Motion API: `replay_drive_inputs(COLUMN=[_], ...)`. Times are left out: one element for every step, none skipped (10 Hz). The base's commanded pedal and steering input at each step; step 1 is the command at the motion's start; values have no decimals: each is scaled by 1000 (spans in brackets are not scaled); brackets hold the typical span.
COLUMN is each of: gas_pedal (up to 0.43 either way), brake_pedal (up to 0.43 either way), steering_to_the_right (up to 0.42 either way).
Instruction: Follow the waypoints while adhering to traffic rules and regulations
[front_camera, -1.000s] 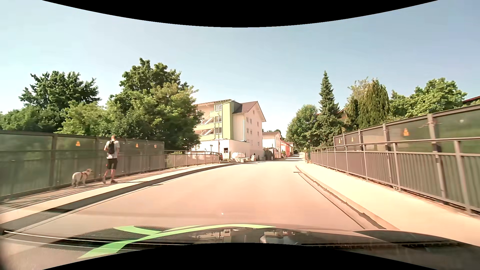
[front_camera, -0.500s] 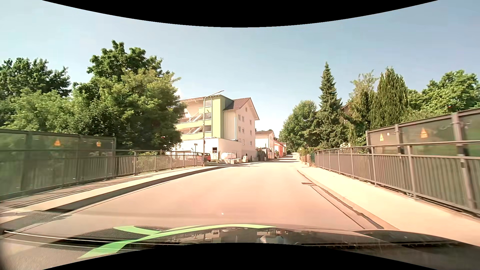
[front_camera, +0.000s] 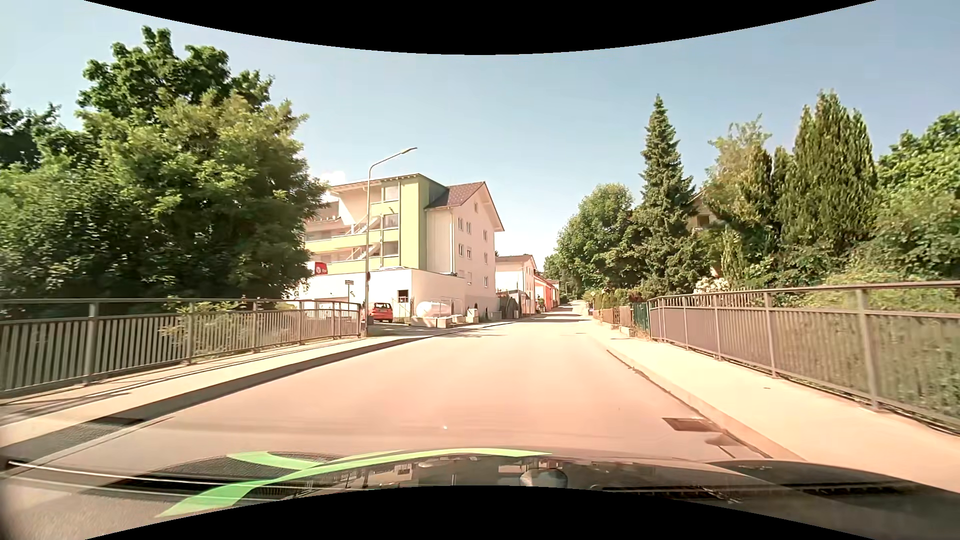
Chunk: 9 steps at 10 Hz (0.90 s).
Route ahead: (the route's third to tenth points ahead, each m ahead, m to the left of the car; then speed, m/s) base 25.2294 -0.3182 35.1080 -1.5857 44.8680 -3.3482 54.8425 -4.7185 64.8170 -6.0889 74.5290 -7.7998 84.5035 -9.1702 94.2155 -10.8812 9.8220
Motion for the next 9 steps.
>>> replay_drive_inputs(gas_pedal=[260, 260, 260, 260, 260, 268, 268, 268, 268], brake_pedal=[0, 0, 0, 0, 0, 0, 0, 0, 0], steering_to_the_right=[30, 29, 28, 28, 27, 25, 24, 24, 25])
